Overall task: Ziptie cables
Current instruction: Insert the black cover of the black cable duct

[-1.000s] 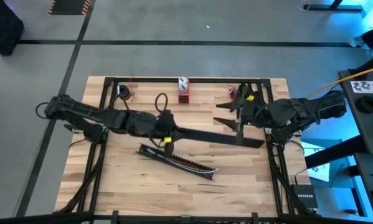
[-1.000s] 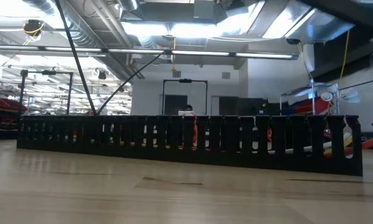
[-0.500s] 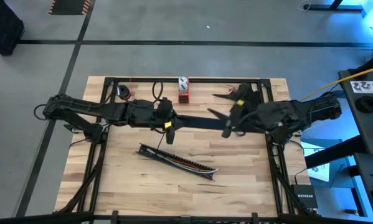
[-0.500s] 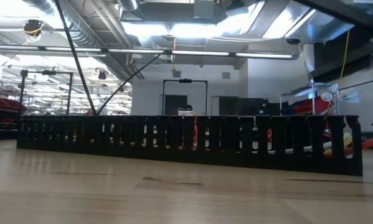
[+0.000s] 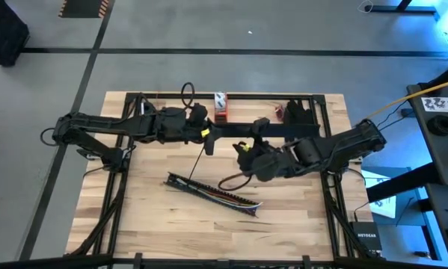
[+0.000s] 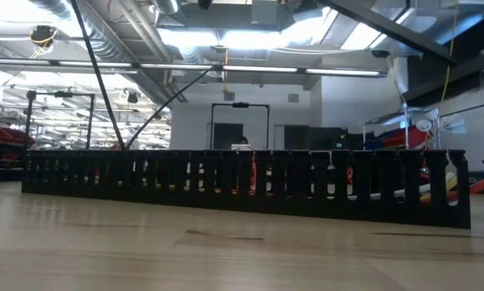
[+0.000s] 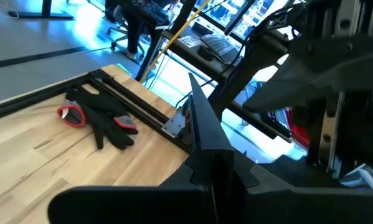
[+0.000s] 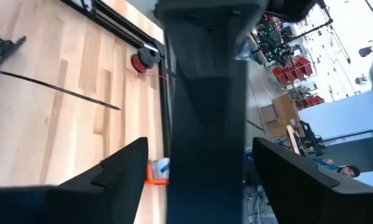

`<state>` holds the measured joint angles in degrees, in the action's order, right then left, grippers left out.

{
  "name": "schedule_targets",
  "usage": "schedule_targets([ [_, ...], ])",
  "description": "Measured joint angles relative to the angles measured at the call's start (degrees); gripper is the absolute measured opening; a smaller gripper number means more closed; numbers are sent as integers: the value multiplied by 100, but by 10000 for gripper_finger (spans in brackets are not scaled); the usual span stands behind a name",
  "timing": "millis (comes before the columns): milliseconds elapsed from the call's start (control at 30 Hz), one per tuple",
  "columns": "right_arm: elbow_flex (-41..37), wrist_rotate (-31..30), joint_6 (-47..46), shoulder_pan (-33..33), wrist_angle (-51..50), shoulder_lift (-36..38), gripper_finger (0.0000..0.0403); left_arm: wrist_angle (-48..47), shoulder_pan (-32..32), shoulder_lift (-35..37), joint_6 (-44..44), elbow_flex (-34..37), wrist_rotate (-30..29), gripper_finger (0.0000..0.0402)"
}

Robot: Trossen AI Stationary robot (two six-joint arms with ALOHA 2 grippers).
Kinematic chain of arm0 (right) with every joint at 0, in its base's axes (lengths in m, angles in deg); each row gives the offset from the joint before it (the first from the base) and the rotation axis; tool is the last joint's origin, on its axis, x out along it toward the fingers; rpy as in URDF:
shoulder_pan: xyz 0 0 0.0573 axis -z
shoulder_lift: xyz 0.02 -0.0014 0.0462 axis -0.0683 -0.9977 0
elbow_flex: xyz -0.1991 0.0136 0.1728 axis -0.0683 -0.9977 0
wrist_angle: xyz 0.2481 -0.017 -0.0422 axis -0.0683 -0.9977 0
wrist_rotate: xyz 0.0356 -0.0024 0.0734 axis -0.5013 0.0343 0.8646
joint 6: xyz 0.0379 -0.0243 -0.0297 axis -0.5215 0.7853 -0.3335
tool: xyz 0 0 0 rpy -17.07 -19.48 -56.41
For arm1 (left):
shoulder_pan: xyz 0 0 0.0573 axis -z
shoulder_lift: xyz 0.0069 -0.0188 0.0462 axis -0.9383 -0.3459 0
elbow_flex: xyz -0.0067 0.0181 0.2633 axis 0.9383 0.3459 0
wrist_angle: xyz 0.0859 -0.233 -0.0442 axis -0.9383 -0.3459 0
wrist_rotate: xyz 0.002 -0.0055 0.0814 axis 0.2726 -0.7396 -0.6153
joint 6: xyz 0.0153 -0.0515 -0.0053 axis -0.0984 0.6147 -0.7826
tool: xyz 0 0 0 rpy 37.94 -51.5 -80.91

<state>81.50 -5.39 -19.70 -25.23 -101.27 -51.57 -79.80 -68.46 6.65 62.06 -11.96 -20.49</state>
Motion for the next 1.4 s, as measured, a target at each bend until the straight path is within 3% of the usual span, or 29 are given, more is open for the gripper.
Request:
schedule_targets([
  [333,0,-239,-523,219,122,-81,279,-7,19,0,57,0,9,1],
  [633,0,190,-548,301,105,-203,279,-31,22,0,127,0,15,1],
  [800,0,-183,-522,341,-38,-320,279,-44,26,-9,185,4,8,1],
  [1400,-4,-345,-238,373,89,-339,279,-16,98,-7,74,2,10,1],
])
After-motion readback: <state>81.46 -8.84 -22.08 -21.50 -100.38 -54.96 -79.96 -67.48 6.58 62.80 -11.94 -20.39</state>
